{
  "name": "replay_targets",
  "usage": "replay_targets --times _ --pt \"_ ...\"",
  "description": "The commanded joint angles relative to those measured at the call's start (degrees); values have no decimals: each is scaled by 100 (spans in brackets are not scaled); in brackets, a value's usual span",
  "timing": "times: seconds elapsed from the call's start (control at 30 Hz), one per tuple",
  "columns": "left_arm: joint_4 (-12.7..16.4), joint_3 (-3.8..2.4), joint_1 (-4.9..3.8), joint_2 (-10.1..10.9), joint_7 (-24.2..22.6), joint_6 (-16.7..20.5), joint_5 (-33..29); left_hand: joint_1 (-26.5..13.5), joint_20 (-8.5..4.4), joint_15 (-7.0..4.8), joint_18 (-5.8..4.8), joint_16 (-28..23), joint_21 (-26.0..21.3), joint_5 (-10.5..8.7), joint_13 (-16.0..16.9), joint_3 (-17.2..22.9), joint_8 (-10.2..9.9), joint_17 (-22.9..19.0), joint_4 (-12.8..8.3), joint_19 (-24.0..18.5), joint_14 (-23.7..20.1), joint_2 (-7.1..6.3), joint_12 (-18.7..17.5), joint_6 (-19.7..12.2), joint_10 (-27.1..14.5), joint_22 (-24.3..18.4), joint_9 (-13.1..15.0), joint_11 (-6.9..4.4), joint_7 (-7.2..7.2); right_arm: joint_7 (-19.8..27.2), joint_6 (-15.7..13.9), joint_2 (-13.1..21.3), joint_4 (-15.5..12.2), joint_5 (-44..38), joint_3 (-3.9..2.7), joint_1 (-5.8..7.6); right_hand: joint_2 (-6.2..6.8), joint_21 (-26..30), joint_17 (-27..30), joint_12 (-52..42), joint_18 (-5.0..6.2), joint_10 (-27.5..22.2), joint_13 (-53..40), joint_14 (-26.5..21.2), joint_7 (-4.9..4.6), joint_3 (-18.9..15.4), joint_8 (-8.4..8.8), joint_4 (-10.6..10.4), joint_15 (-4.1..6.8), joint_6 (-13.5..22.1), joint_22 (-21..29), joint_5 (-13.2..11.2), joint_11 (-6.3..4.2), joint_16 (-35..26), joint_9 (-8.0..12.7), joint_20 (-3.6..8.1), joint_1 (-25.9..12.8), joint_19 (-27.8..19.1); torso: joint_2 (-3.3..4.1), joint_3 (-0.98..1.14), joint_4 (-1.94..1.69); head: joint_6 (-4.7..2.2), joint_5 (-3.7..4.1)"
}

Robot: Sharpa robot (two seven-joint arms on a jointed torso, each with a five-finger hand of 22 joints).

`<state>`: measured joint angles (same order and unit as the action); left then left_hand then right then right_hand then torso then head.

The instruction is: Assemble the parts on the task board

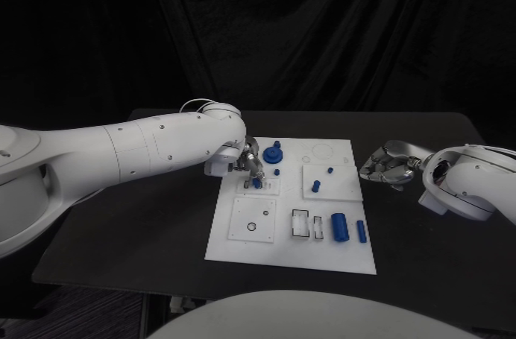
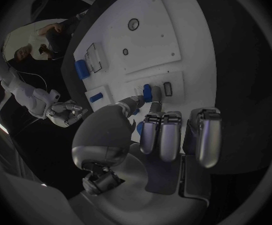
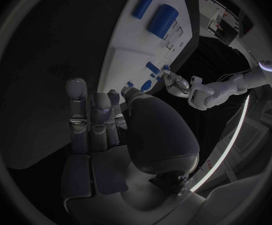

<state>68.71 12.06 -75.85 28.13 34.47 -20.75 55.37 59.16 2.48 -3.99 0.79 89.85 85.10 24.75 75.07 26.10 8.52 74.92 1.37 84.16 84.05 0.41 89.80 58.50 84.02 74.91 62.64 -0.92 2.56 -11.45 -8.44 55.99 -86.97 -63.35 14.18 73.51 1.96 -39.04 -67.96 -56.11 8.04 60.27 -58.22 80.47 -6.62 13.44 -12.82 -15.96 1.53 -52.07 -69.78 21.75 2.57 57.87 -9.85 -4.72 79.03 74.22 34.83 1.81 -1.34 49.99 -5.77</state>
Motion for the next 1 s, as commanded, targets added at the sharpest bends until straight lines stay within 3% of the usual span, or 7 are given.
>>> replay_targets --times 0.03,0.5,0.63,0.87,1.0 --pt "151 0 14 123 -93 542 -27 -99 -39 -41 63 15 -13 0 1493 253 45 1508 -197 273 595 -11 20 42 598 1234 39 -59 -3 -118 65 20 7 -30 -4 -14 -14 15 7 30 81 -42 5 -39 -44 31 16 -9 -14 2 5 24 -13 -24 6 7 44 -38 -3 0 -5 1 8" --pt "1221 2 15 1011 -296 2191 -27 -246 -61 -63 44 15 52 -56 1493 414 119 1508 -217 321 595 -72 20 32 598 1276 152 -79 -17 -178 52 91 -36 -34 -3 -13 7 94 41 72 90 -102 47 -73 -52 44 22 -9 -20 18 30 40 -10 -77 12 1 59 -69 -5 -7 -8 1 28" --pt "1417 2 40 1164 -433 2697 -27 -251 -65 -69 35 15 83 -55 1493 430 130 1508 -209 342 595 -83 20 22 598 1293 172 -84 -22 -183 45 107 -53 -34 -3 -13 7 94 41 72 90 -102 47 -73 -52 44 22 -9 -20 18 30 40 -10 -77 12 1 59 -69 -5 -1 -10 1 29" --pt "1664 2 316 1322 -757 3748 364 -236 -74 -78 30 15 102 -32 1493 448 164 1508 -199 357 595 -116 20 31 598 1305 212 -94 -34 -188 24 111 -71 -34 -3 -13 8 109 42 78 92 -112 54 -78 -52 49 23 -10 -21 20 34 40 -11 -78 13 0 62 -76 -9 7 -20 1 23" --pt "1765 2 486 1347 -877 4289 533 -201 -83 -88 29 15 107 0 1493 474 196 1508 -184 362 595 -135 20 56 598 1309 241 -107 -47 -189 21 125 -81 -35 -3 -13 9 124 46 81 94 -117 57 -83 -52 51 23 -11 -21 21 40 41 -11 -85 14 -1 64 -82 2 -1 -14 1 30"
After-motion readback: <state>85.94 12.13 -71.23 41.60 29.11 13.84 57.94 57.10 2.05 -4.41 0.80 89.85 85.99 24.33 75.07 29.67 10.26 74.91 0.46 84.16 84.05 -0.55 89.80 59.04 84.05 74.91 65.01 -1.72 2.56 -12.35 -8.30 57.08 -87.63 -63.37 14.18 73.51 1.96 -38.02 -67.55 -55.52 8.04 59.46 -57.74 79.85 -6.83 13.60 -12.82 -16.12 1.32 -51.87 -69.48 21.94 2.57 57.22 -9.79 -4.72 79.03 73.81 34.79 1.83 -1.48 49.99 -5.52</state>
